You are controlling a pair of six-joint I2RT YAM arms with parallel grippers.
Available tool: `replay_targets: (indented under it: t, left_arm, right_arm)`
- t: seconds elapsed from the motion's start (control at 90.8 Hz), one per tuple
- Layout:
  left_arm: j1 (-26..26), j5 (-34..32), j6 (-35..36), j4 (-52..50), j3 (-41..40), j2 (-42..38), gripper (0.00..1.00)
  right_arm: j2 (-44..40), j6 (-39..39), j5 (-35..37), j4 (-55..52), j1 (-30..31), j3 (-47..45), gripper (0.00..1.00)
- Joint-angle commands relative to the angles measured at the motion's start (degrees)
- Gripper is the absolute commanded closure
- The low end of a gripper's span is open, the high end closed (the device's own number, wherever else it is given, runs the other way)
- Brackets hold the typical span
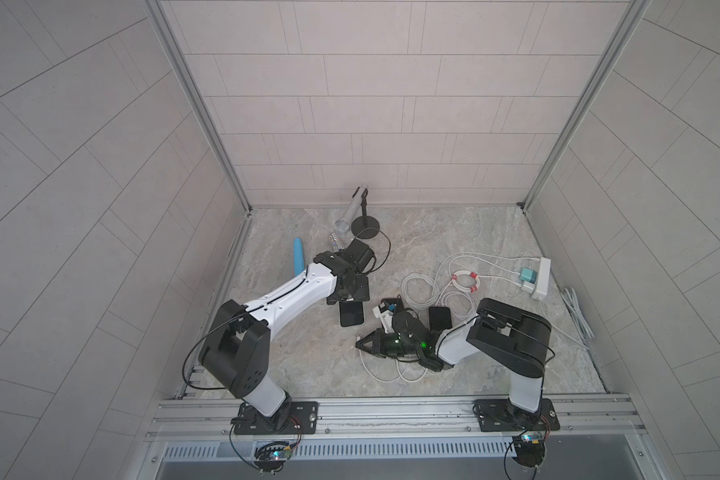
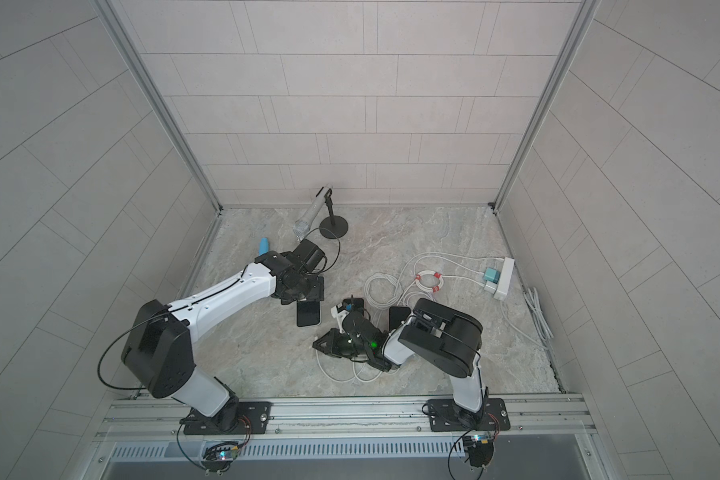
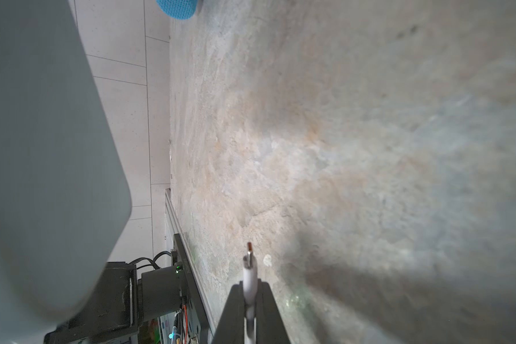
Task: Unplug the charging cable from the phone
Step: Remove the charging cable from the phone, then place the phone at the center of the board.
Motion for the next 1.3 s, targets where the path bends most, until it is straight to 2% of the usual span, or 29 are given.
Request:
replay_targets:
  t: [0.0, 0.286, 0.44, 0.727, 0.87, 0.98, 1.101, 1.112, 1.134, 1.156, 1.288]
  left_arm:
    - [0.5, 0.8, 0.4, 0.4, -1.5, -1.9, 1.0]
    - [0.8, 1.4, 0.1, 1.8, -4.2, -1.7, 1.0]
    - [1.1, 1.2, 0.1, 1.9, -4.7, -1.3, 1.0]
    - [1.6, 0.9, 0.7, 3.0, -5.4, 1.0, 1.0]
    - [1.6, 1.6, 1.0, 4.1, -5.4, 3.0, 1.0]
    - [1.5, 2.3, 1.3, 5.0, -5.6, 4.4, 1.0]
    - [1.1, 2.9, 1.3, 5.8, -5.4, 5.7, 1.0]
    - [1.1, 3.0, 1.3, 5.9, -5.3, 5.9, 1.0]
    - [1.0, 3.0, 1.3, 6.0, -5.2, 6.1, 1.0]
    - [0.9, 2.9, 1.3, 6.0, -5.1, 6.5, 1.0]
    - [0.3, 2.8, 1.4, 6.5, -3.7, 8.7, 1.0]
  right_arm:
    - [1.2, 1.9, -2.0, 0.5, -0.3, 0.5, 0.86]
    - [2.0, 3.9, -3.4, 1.8, -1.5, 0.2, 0.74]
    - [-1.2, 3.6, -1.7, 2.0, -1.9, -2.1, 0.69]
    - [-19.5, -5.7, 4.6, -15.5, -2.1, -3.8, 0.66]
    - [-31.0, -11.7, 8.9, -27.6, -2.1, -3.1, 0.6]
    - [-39.5, -16.4, 12.4, -36.6, -2.1, -1.9, 0.5]
    - [-47.6, -18.0, 12.5, -38.2, -4.0, -3.6, 0.29]
    - [-48.3, -17.9, 12.2, -37.9, -4.2, -4.0, 0.26]
    - [-49.5, -17.7, 11.4, -37.3, -4.9, -4.6, 0.08]
    - [-50.6, -17.3, 10.5, -36.9, -5.9, -5.4, 0.02]
    - [-56.7, -14.0, 3.8, -34.5, -12.6, -9.8, 0.0]
